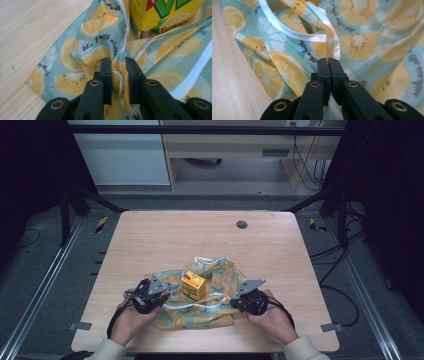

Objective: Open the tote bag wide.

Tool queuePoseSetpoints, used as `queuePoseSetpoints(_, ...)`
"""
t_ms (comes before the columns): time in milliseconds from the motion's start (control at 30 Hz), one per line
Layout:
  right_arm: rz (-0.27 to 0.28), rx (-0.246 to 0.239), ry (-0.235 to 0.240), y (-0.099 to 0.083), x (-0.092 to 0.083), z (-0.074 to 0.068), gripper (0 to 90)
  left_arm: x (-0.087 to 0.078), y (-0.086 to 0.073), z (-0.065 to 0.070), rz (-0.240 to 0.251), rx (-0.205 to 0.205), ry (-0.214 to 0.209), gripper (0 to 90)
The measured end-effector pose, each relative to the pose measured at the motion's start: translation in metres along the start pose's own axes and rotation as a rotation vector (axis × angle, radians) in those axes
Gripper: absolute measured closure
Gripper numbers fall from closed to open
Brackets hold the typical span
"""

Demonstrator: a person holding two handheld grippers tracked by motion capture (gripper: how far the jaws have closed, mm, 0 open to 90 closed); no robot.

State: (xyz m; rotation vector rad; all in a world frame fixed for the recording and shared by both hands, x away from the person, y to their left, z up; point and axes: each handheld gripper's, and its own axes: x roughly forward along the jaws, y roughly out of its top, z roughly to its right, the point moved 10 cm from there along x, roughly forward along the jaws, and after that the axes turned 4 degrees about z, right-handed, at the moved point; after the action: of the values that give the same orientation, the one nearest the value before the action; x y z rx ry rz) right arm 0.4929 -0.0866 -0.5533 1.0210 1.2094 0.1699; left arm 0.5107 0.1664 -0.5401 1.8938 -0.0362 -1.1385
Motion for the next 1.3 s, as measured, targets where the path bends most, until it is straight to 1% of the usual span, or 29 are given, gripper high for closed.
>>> queuePoseSetpoints(67, -0.002, -0.019, 0.001, 0.000, -0.002, -0.001, 90.0, -0.003, -0.003, 0.000, -0.004, 0.003, 0.001, 82.5)
queuePoseSetpoints(133, -0.004, -0.021, -0.004, 0.000, -0.005, -0.002, 90.0, -0.005, -0.004, 0.001, 0.000, 0.003, 0.001, 83.6)
queuePoseSetpoints(167, -0.006, -0.021, -0.003, -0.001, -0.006, -0.003, 90.0, -0.007, -0.006, 0.002, -0.010, 0.014, 0.001, 83.8)
queuePoseSetpoints(200, -0.009, -0.025, -0.006, -0.002, -0.007, -0.004, 90.0, -0.007, -0.006, 0.003, -0.010, 0.016, 0.001, 83.9)
queuePoseSetpoints(233, -0.015, -0.027, -0.004, -0.003, -0.007, -0.006, 90.0, -0.007, -0.007, 0.004, -0.008, 0.013, -0.002, 84.1)
queuePoseSetpoints(267, -0.017, -0.034, -0.005, -0.005, -0.008, -0.006, 90.0, -0.007, -0.008, 0.005, -0.020, 0.025, -0.003, 84.4)
queuePoseSetpoints(333, -0.021, -0.032, -0.002, -0.007, -0.009, -0.008, 90.0, -0.007, -0.010, 0.006, -0.035, 0.038, -0.005, 85.0)
queuePoseSetpoints(367, -0.021, -0.034, -0.002, -0.007, -0.010, -0.007, 90.0, -0.007, -0.010, 0.007, -0.033, 0.030, -0.007, 85.2)
queuePoseSetpoints(467, -0.031, -0.038, -0.005, -0.010, -0.010, -0.005, 90.0, -0.007, -0.012, 0.006, -0.052, 0.026, -0.012, 86.1)
queuePoseSetpoints(567, -0.039, -0.043, -0.003, -0.012, -0.008, -0.006, 90.0, -0.008, -0.016, 0.007, -0.071, 0.044, 0.000, 86.6)
queuePoseSetpoints(600, -0.038, -0.046, -0.003, -0.011, -0.008, -0.007, 90.0, -0.009, -0.017, 0.007, -0.073, 0.045, 0.007, 86.6)
queuePoseSetpoints(633, -0.040, -0.051, -0.012, -0.011, -0.008, -0.007, 90.0, -0.011, -0.017, 0.007, -0.077, 0.050, 0.009, 86.5)
queuePoseSetpoints(667, -0.036, -0.055, -0.007, -0.010, -0.008, -0.008, 90.0, -0.012, -0.017, 0.007, -0.074, 0.054, 0.012, 86.3)
queuePoseSetpoints(733, -0.037, -0.051, -0.006, -0.010, -0.009, -0.009, 89.7, -0.014, -0.016, 0.006, -0.053, 0.061, 0.016, 83.6)
queuePoseSetpoints(767, -0.029, -0.052, -0.004, -0.009, -0.009, -0.009, 87.8, -0.015, -0.013, 0.005, -0.029, 0.058, 0.021, 78.3)
queuePoseSetpoints(800, -0.017, -0.048, -0.014, -0.007, -0.011, -0.009, 83.2, -0.018, -0.011, 0.004, -0.014, 0.057, 0.027, 72.9)
queuePoseSetpoints(833, -0.001, -0.049, -0.025, -0.004, -0.014, -0.008, 76.5, -0.020, -0.008, 0.003, 0.011, 0.048, 0.030, 68.7)
queuePoseSetpoints(867, 0.021, -0.058, -0.041, 0.000, -0.018, -0.007, 68.0, -0.023, -0.004, 0.001, 0.042, 0.033, 0.038, 62.7)
queuePoseSetpoints(900, 0.044, -0.054, -0.061, 0.005, -0.023, -0.006, 60.6, -0.026, 0.001, 0.000, 0.074, 0.012, 0.045, 54.8)
queuePoseSetpoints(933, 0.069, -0.050, -0.080, 0.011, -0.029, -0.005, 55.2, -0.029, 0.005, -0.001, 0.103, -0.005, 0.049, 48.3)
queuePoseSetpoints(967, 0.094, -0.050, -0.087, 0.016, -0.035, -0.005, 51.0, -0.032, 0.009, -0.002, 0.135, -0.023, 0.052, 44.6)
queuePoseSetpoints(1033, 0.146, -0.052, -0.127, 0.026, -0.046, -0.001, 40.1, -0.036, 0.016, -0.003, 0.186, -0.061, 0.052, 36.5)
queuePoseSetpoints(1100, 0.189, -0.045, -0.155, 0.033, -0.055, 0.002, 33.3, -0.038, 0.020, -0.004, 0.218, -0.083, 0.046, 33.0)
queuePoseSetpoints(1133, 0.202, -0.041, -0.170, 0.035, -0.058, 0.005, 29.7, -0.039, 0.022, -0.005, 0.226, -0.088, 0.053, 30.1)
queuePoseSetpoints(1167, 0.212, -0.036, -0.178, 0.037, -0.061, 0.007, 27.4, -0.040, 0.022, -0.005, 0.231, -0.093, 0.054, 27.2)
queuePoseSetpoints(1300, 0.262, 0.010, -0.207, 0.042, -0.073, 0.018, 21.2, -0.044, 0.027, -0.006, 0.266, -0.119, 0.059, 21.2)
